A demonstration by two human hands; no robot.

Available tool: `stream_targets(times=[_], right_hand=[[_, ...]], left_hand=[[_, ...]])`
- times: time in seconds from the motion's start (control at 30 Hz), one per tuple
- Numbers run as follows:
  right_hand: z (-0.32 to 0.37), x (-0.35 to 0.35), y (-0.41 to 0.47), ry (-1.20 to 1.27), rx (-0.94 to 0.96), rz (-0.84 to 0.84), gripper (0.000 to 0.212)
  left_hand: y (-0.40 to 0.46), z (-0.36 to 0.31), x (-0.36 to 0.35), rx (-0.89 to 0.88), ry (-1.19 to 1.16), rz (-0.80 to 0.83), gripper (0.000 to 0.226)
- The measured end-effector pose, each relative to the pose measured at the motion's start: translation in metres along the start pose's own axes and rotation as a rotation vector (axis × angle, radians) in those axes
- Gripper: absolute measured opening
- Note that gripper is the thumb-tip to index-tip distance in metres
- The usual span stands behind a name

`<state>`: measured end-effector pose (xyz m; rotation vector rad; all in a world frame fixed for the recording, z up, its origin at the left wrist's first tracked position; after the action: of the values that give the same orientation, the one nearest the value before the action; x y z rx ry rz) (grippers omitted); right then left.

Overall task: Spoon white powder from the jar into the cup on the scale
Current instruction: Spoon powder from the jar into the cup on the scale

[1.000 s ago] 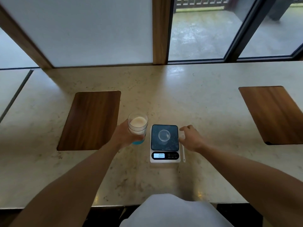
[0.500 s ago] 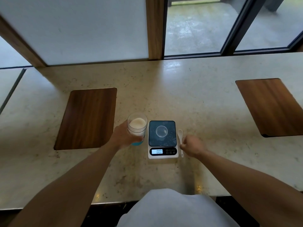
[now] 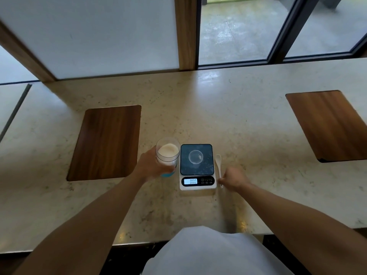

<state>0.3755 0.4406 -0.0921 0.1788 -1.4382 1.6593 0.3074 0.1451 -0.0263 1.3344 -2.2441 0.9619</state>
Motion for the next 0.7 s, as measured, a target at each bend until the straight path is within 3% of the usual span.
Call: stream_targets(times=[0.17,0.57,0.7], right_hand=[[-0.002,0.002,-0.001,-0.013,-0.013,-0.02,0.035],[-0.003,0.006,0.0,0.08,0.0,-0.032,0.016],[-0.008,0.012,0.002,0.137,0.021,-0.081,0.029]], left_hand=[[-0.001,0.001,-0.004,0.016,-0.007,0.017,0.075],[-0.001,-0.005,-0.003,-0.009,-0.002,0.02,0.074],[0.002,-0.01,0.0,-0.028,0.007,0.021,0.073]])
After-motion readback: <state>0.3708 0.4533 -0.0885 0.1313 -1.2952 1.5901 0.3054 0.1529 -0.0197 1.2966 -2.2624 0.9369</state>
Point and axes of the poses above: each hand's wrist, its own y-axis towards the middle knuckle, its own x-axis out of the back of the hand, z = x × y, the point moved 5 cm from there along y, towards the middle knuckle, and after that the axes turned 9 degrees about z, right-handed, at the moved point
